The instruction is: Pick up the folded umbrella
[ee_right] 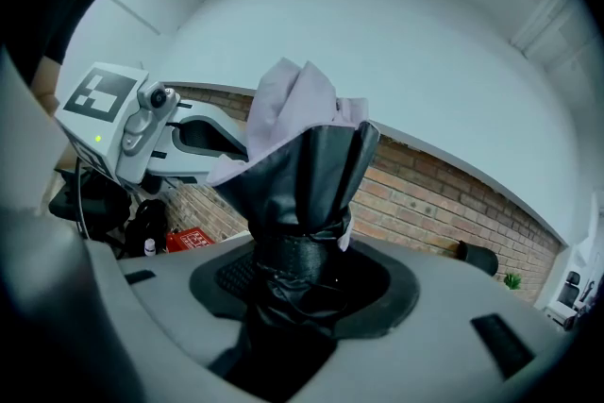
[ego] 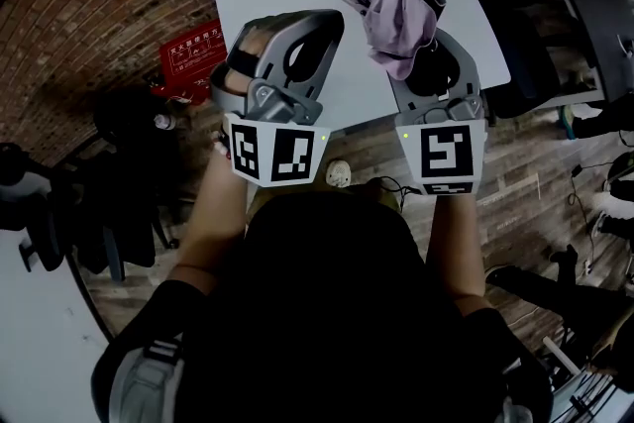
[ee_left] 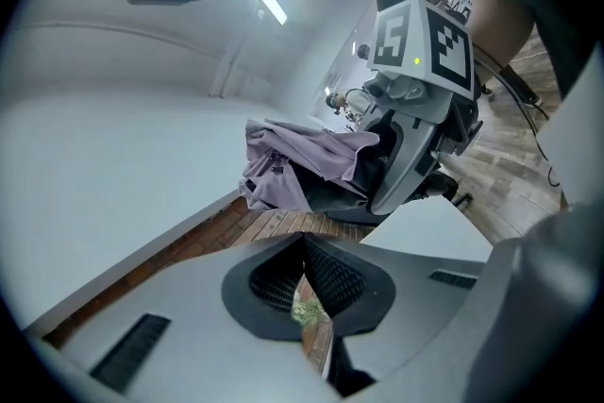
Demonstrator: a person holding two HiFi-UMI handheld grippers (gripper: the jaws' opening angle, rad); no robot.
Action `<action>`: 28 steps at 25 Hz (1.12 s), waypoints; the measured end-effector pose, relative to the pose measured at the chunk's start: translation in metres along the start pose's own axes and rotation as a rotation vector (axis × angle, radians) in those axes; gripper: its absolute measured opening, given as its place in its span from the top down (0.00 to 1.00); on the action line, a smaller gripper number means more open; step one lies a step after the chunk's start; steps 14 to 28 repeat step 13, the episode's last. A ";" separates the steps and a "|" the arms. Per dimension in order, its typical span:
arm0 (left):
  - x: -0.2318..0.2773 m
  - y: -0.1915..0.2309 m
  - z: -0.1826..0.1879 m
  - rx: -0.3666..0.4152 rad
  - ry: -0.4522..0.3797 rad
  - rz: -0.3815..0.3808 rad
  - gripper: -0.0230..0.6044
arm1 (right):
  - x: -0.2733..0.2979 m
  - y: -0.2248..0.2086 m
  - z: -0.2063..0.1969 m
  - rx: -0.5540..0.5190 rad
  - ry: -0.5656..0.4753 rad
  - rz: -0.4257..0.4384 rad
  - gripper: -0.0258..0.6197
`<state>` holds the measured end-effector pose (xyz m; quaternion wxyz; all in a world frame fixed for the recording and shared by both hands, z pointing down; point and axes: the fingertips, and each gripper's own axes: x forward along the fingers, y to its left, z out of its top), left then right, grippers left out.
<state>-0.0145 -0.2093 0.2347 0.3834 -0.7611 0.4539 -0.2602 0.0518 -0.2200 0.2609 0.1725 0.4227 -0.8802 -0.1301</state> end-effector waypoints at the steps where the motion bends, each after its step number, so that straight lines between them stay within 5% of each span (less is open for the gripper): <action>1: -0.001 0.000 0.000 0.001 0.001 0.001 0.94 | 0.000 0.000 0.000 0.000 -0.002 0.000 0.62; 28: -0.005 0.000 -0.002 -0.006 0.002 0.016 0.94 | 0.002 -0.001 -0.002 -0.001 0.000 -0.016 0.62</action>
